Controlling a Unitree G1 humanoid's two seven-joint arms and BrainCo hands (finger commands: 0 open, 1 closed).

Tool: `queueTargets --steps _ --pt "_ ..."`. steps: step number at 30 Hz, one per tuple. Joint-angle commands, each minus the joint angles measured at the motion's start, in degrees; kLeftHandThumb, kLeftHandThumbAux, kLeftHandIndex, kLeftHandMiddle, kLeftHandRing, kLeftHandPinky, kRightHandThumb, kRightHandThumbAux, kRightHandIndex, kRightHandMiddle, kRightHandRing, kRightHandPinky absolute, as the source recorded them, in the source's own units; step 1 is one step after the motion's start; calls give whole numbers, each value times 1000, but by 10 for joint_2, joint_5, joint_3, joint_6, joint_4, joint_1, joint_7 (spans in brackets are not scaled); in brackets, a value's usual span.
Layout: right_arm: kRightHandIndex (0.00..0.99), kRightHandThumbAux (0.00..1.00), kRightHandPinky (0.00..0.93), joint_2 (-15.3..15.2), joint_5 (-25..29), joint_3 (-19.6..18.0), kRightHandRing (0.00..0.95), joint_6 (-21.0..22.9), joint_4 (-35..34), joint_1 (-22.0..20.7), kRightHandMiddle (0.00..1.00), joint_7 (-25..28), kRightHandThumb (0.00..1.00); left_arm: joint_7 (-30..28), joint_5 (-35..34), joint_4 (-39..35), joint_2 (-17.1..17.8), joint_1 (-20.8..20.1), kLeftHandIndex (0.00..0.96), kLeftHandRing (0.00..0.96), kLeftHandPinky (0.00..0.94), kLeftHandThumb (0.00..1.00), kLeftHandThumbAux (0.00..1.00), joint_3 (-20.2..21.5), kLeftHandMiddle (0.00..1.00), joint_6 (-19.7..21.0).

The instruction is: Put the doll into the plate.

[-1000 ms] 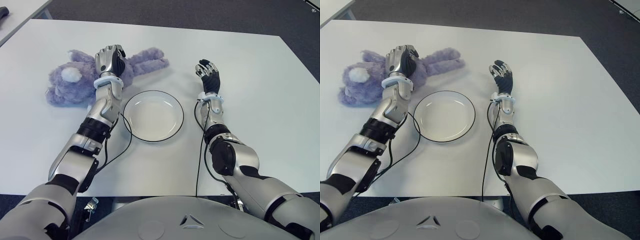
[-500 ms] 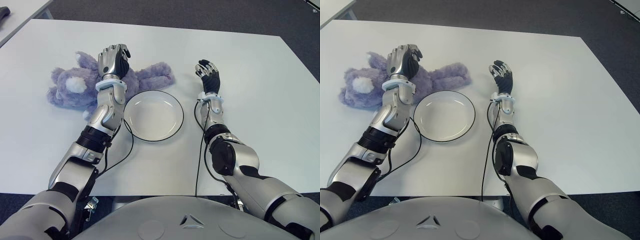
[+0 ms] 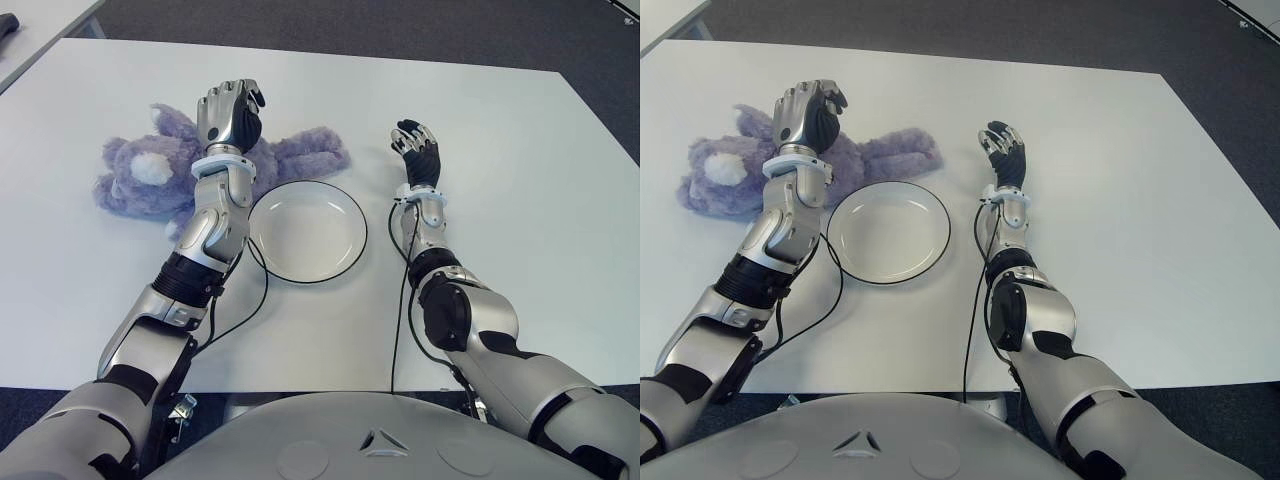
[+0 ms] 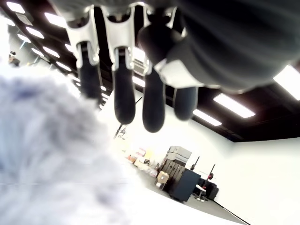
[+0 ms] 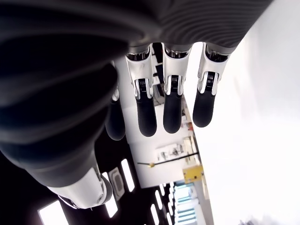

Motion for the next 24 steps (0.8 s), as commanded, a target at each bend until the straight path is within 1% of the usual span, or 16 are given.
queueTargets --steps 1,2,3,4,11,12,14,15,17,18,19,20,21,22,23,24 --pt "278 794 239 29 12 -8 220 12 70 141 254 -2 305 -30 19 -8 -1 17 446 469 473 953 644 -16 504 8" --pt "278 794 238 29 12 -8 220 13 70 141 254 -1 305 -31 20 -7 -1 16 443 471 487 952 644 -16 501 7" --pt "277 794 237 29 12 -8 218 13 70 141 254 -1 304 -31 20 -7 0 15 428 480 527 949 647 -16 490 7" --pt "277 794 237 29 12 -8 218 13 70 141 254 -2 303 -32 21 -5 0 13 424 483 537 948 648 -16 487 6" --pt "266 791 245 29 9 -5 219 13 70 141 248 -5 293 -35 21 -4 2 9 386 511 560 943 655 -14 474 0" --pt "267 790 241 29 9 -5 217 13 70 141 246 -5 291 -35 21 -4 2 9 381 523 609 943 654 -14 480 0" --pt "266 791 239 29 9 -5 215 13 70 141 244 -4 289 -33 23 -3 4 9 379 526 623 944 654 -14 481 -3" --pt "267 791 236 29 9 -5 212 13 70 141 243 -4 287 -32 24 -2 5 10 379 535 707 945 653 -15 491 -4" --pt "271 793 239 29 9 -5 212 14 70 141 244 -5 287 -29 27 2 10 10 379 538 752 945 652 -16 500 -10" --pt "272 794 239 29 9 -5 212 15 70 141 244 -5 288 -28 29 4 14 10 379 538 759 945 652 -16 502 -14" --pt "273 794 241 29 9 -5 213 15 70 141 245 -5 288 -27 34 7 21 9 388 651 766 896 659 -20 523 -20" --pt "276 795 240 29 9 -5 213 14 70 141 246 -5 290 -27 38 9 25 9 397 738 761 857 663 -22 552 -24" --pt "278 794 238 29 9 -6 212 14 70 141 245 -5 292 -30 46 11 34 9 400 758 754 847 663 -28 565 -30" --pt "277 793 236 29 10 -6 211 14 70 141 244 -5 294 -32 51 13 39 9 433 745 725 844 658 -31 510 -34" --pt "277 793 236 29 10 -6 210 14 70 141 244 -5 295 -37 57 14 50 10 438 743 719 844 657 -36 501 -43" --pt "276 792 234 29 10 -6 208 14 70 141 241 -5 297 -41 61 15 58 11 437 655 611 840 657 -40 490 -50"
